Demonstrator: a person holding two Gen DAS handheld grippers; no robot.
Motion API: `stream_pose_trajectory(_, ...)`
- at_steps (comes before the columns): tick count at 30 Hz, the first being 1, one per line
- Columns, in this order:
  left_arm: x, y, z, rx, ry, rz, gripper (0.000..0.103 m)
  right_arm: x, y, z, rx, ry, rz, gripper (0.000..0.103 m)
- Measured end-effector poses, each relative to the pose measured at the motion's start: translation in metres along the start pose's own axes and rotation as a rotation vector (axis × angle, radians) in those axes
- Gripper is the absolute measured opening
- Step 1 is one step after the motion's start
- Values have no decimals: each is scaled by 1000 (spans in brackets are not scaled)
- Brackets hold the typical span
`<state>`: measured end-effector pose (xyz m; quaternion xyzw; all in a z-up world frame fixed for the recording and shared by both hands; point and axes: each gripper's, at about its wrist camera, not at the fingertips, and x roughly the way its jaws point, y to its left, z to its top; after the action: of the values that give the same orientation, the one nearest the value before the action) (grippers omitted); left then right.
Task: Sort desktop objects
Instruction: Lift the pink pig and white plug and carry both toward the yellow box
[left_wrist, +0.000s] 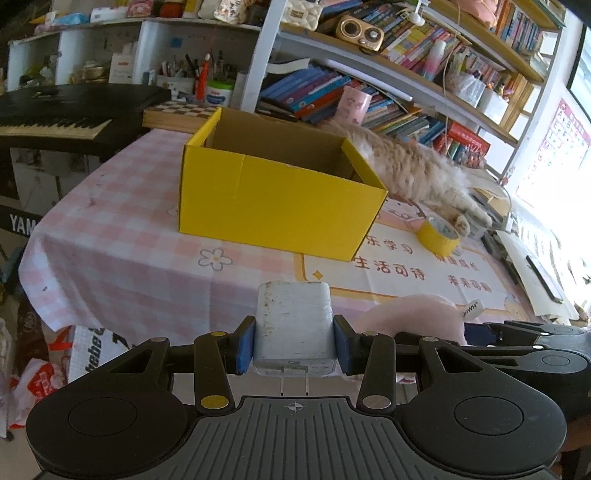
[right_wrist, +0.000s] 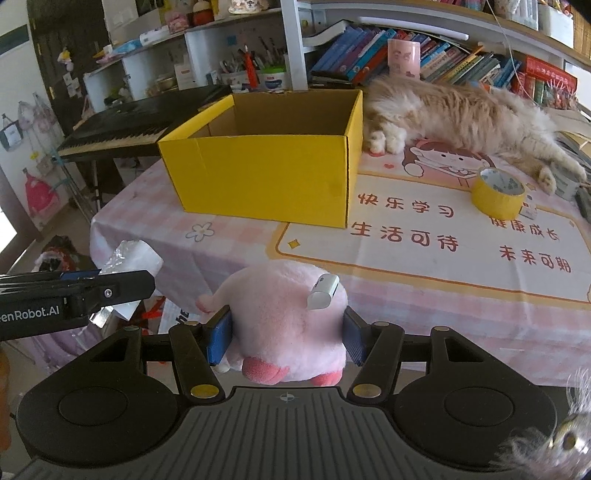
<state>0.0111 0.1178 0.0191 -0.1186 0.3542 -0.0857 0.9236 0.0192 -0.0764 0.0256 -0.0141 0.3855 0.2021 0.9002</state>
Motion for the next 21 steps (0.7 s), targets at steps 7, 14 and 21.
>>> stream_pose_trajectory(7, -1, -1, -1, 7, 1, -6, 42, -1, -1, -1, 4, 0, -5, 57)
stream_pose_trajectory(14, -3, 4, -1, -9, 0, -1, 42, 2, 9, 0, -25, 16, 7, 57)
stream_pose_trajectory(21, 1, 4, 5, -9, -16, -2, 42, 3, 11, 6, -47, 9, -2, 57)
